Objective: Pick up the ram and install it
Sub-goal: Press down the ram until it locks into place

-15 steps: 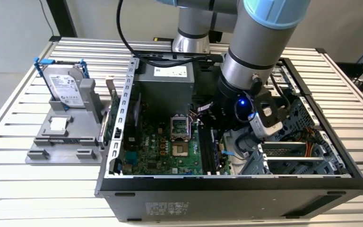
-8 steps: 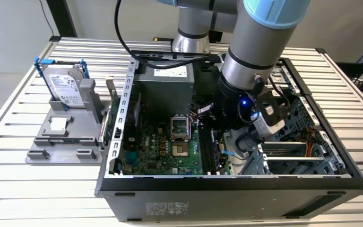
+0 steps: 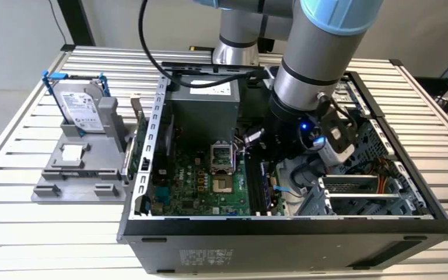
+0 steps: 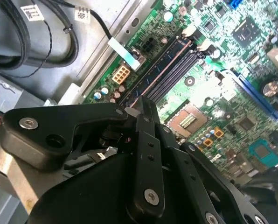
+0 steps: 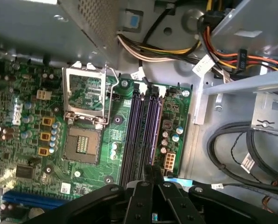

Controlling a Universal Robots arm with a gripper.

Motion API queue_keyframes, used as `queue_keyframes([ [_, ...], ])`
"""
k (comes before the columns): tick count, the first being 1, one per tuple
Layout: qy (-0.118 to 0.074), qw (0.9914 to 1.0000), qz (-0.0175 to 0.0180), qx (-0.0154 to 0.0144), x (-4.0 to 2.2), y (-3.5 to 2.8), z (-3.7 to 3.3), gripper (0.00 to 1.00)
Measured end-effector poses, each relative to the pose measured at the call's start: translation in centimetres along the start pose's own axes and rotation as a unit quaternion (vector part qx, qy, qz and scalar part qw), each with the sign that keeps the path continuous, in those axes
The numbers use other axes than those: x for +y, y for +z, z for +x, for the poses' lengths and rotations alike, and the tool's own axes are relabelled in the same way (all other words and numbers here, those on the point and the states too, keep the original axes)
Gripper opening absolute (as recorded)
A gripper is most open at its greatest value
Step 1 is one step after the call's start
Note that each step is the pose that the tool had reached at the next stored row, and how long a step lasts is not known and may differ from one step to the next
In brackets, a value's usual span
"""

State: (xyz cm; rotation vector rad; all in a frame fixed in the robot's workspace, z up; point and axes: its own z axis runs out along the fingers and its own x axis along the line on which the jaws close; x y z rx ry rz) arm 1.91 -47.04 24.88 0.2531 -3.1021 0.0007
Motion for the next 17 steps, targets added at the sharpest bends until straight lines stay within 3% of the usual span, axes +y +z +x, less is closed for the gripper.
queue_keyframes([
  [4, -0.033, 0.99946, 0.0009, 0.0001, 0.00, -0.01, 0.00, 0.00],
  [9, -0.070, 0.99756, 0.0019, 0.0001, 0.01, -0.09, 0.00, 0.00],
  [13, -0.098, 0.99516, 0.0020, 0.0000, 0.00, -0.14, 0.00, 0.00],
  [17, -0.127, 0.99184, 0.0019, -0.0002, 0.00, -0.16, 0.01, 0.00],
])
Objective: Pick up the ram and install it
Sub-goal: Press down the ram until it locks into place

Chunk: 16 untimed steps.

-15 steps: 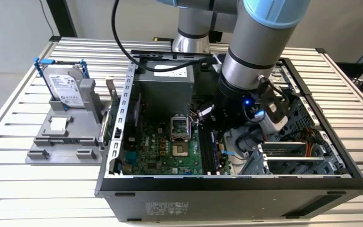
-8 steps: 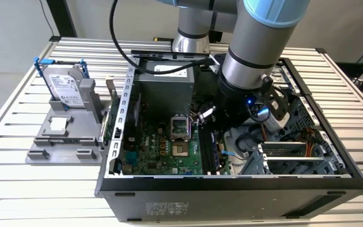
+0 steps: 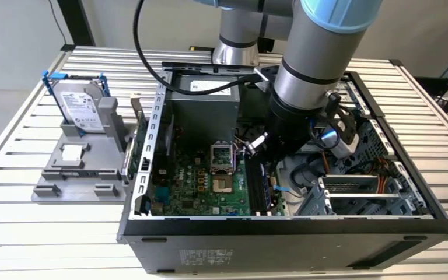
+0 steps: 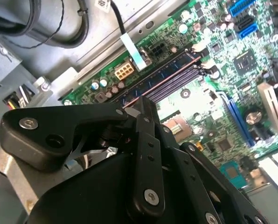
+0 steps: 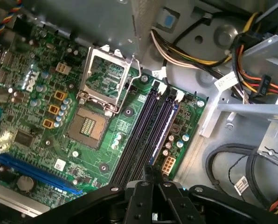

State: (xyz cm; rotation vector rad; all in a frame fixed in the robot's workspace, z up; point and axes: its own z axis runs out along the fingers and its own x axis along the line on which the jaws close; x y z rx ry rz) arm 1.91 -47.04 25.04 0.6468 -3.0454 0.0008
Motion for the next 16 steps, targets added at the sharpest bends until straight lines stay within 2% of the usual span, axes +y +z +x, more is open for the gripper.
queue_keyframes([
  [2, -0.012, 0.99992, -0.0014, -0.0006, 0.00, -0.01, 0.01, 0.00],
  [6, -0.035, 0.99935, -0.0089, -0.0043, 0.00, 0.00, 0.00, 0.00],
  [8, -0.047, 0.99881, -0.0114, -0.0055, 0.01, 0.00, 0.00, 0.00],
  [12, -0.074, 0.99716, -0.0134, -0.0063, 0.00, 0.00, 0.00, 0.00],
  [16, -0.101, 0.99471, -0.0152, -0.0070, 0.00, 0.00, 0.00, 0.00],
])
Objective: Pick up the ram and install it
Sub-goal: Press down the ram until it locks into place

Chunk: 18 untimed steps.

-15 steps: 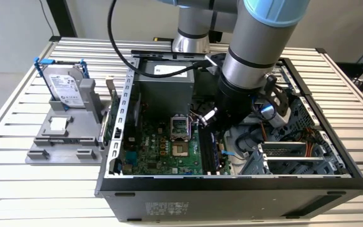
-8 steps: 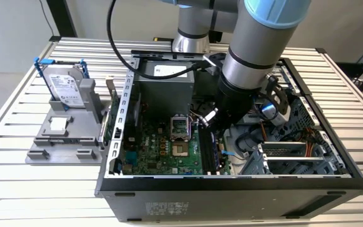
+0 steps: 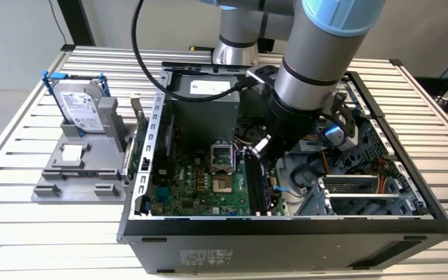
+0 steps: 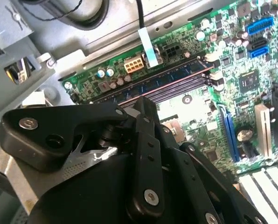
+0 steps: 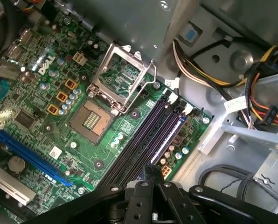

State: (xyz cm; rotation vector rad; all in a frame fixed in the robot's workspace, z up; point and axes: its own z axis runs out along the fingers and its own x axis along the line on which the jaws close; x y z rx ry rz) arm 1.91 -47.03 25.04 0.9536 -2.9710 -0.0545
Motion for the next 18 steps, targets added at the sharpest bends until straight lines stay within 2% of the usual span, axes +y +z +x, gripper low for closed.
queue_keyframes([
  [3, -0.021, 0.99978, -0.0006, 0.0002, 0.00, 0.00, 0.00, 0.00],
  [5, -0.036, 0.99934, -0.0005, 0.0009, -0.01, -0.01, 0.00, 0.00],
  [10, -0.070, 0.99753, -0.0003, 0.0022, -0.05, -0.01, -0.07, 0.00],
  [15, -0.101, 0.99483, 0.0000, 0.0035, -0.12, -0.01, -0.16, 0.00],
  [18, -0.126, 0.99199, 0.0003, 0.0042, -0.12, -0.01, -0.16, 0.00],
])
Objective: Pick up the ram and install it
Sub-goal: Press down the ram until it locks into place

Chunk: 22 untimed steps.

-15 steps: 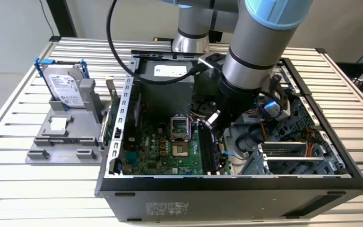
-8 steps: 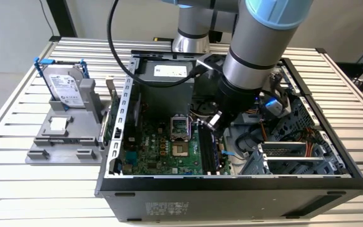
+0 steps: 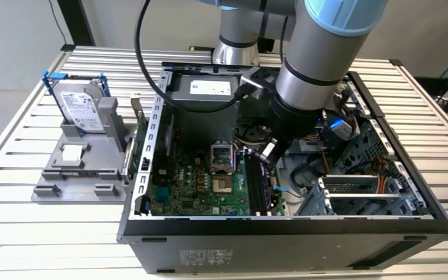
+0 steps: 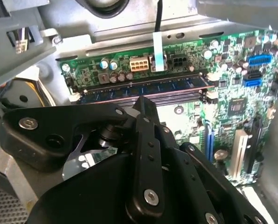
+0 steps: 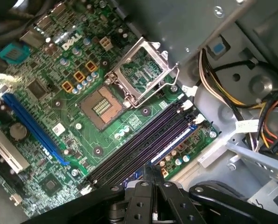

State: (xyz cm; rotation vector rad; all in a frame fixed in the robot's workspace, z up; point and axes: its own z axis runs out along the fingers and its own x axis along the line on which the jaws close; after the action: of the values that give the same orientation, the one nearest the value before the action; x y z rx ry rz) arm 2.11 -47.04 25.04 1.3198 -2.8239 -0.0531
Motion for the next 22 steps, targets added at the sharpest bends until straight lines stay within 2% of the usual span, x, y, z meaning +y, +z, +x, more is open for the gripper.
queue_keyframes([
  [2, -0.018, 0.99983, 0.0008, 0.0001, -0.01, 0.00, -0.01, 0.00],
  [5, -0.045, 0.99896, 0.0022, 0.0003, 0.00, 0.00, 0.00, 0.00],
  [7, -0.063, 0.99801, 0.0028, 0.0007, 0.00, 0.00, 0.00, 0.00],
  [9, -0.082, 0.99665, 0.0031, 0.0012, 0.00, 0.00, 0.00, 0.00],
  [11, -0.099, 0.99508, 0.0034, 0.0017, 0.00, 0.00, 0.00, 0.00],
  [14, -0.124, 0.99224, 0.0038, 0.0026, 0.00, 0.03, -0.01, 0.00],
  [19, -0.160, 0.98715, 0.0044, 0.0037, 0.01, 0.10, 0.01, 0.00],
  [22, -0.180, 0.98360, 0.0046, 0.0043, 0.02, 0.14, 0.01, 0.00],
])
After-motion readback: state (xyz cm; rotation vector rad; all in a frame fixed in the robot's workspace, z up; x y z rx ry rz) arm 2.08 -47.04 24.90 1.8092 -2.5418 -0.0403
